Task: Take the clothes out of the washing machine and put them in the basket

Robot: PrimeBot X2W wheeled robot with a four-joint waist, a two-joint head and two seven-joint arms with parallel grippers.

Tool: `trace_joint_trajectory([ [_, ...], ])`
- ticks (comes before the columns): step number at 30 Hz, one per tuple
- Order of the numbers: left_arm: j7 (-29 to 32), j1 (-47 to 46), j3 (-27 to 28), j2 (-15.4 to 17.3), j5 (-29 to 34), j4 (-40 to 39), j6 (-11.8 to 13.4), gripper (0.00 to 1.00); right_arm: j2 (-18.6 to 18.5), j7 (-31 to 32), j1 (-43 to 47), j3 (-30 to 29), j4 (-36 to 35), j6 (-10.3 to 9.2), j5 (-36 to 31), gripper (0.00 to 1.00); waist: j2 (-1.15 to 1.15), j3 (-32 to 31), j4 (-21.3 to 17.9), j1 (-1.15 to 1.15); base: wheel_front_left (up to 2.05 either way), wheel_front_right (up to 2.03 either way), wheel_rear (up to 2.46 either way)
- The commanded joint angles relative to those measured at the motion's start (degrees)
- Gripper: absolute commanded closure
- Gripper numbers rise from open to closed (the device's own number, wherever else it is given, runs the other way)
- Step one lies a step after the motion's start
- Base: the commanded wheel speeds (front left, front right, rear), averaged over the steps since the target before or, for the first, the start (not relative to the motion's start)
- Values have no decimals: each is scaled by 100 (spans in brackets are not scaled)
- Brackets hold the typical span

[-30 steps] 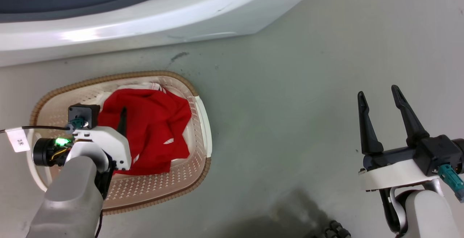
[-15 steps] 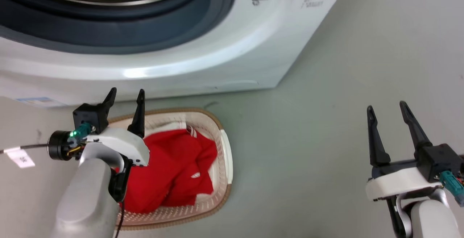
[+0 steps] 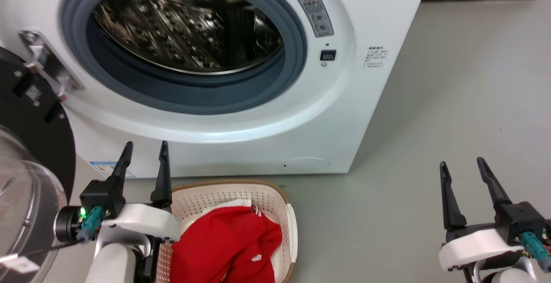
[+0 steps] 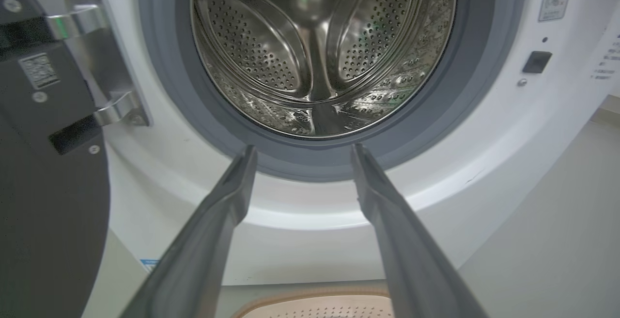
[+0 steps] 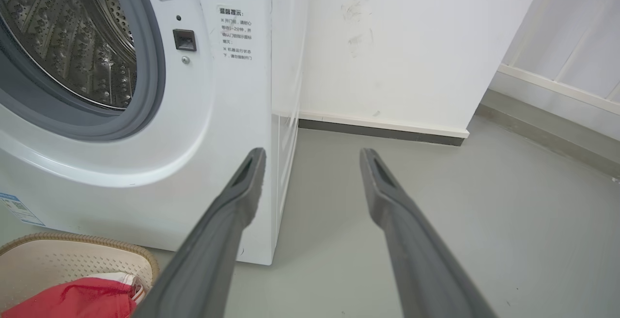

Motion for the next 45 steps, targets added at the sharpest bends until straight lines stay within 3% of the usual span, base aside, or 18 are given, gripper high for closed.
trace_joint_trajectory([
  [1, -15, 134, 69, -60, 50, -148, 12, 0, -5, -11, 84, 1, -29, -4, 22, 0, 0, -243, 97, 2, 0, 0, 0],
  [19, -15, 1618, 428, -467, 531, -1019, -24, 0, -5, -11, 733, 207, -328, -4, 299, 0, 0, -946, 45, 2, 0, 0, 0],
  [27, -15, 1739, 317, -472, 974, -1026, 102, 0, -5, -11, 804, 173, -427, -4, 396, 0, 0, -991, 42, 2, 0, 0, 0],
  [45, -15, 1606, 400, -546, 921, -1002, 39, 0, -5, -11, 739, 207, -409, -4, 359, 0, 0, -1003, 38, 2, 0, 0, 0],
])
